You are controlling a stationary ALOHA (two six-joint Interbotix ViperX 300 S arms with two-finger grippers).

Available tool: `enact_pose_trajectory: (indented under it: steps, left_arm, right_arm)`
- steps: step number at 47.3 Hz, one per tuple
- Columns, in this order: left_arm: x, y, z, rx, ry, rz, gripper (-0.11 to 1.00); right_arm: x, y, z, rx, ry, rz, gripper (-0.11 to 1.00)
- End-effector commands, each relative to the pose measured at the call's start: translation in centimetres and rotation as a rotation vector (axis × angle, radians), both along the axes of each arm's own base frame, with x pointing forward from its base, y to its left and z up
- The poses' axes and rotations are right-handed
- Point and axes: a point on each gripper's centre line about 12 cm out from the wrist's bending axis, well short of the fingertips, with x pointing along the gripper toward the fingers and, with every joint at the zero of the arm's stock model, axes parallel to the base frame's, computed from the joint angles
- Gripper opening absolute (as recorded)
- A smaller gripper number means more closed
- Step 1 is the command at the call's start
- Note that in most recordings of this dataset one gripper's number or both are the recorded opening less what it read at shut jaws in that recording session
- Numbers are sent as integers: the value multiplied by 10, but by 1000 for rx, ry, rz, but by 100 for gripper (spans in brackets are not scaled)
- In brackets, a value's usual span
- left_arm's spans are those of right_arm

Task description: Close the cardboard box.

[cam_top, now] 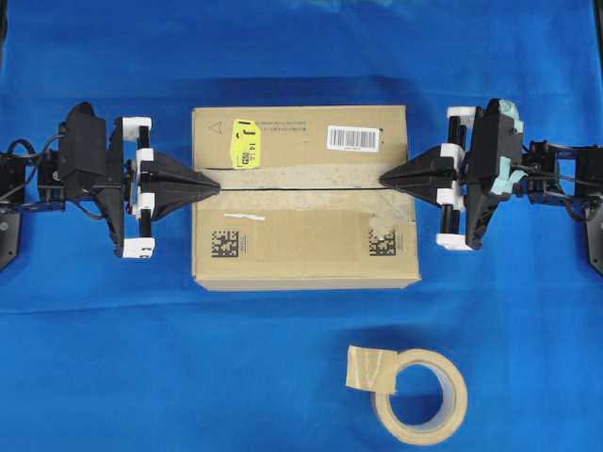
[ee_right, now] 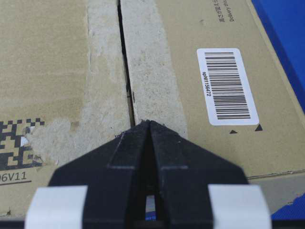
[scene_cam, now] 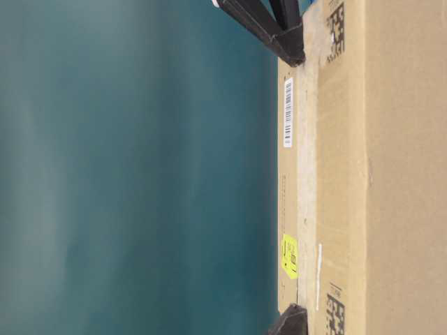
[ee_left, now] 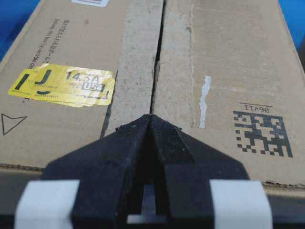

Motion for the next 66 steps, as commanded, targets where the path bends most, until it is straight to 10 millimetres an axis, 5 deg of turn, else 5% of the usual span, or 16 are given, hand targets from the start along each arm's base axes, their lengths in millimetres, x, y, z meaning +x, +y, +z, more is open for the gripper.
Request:
enact_pose_trajectory:
  steps: [1, 66]
  left_arm:
    - [1, 0, 2, -1, -9, 1, 0]
    - [1, 0, 3, -1, -11, 1, 0]
  right_arm:
    - [2, 3, 5, -5, -24, 10, 0]
    - [-7, 10, 8, -5, -50, 33, 0]
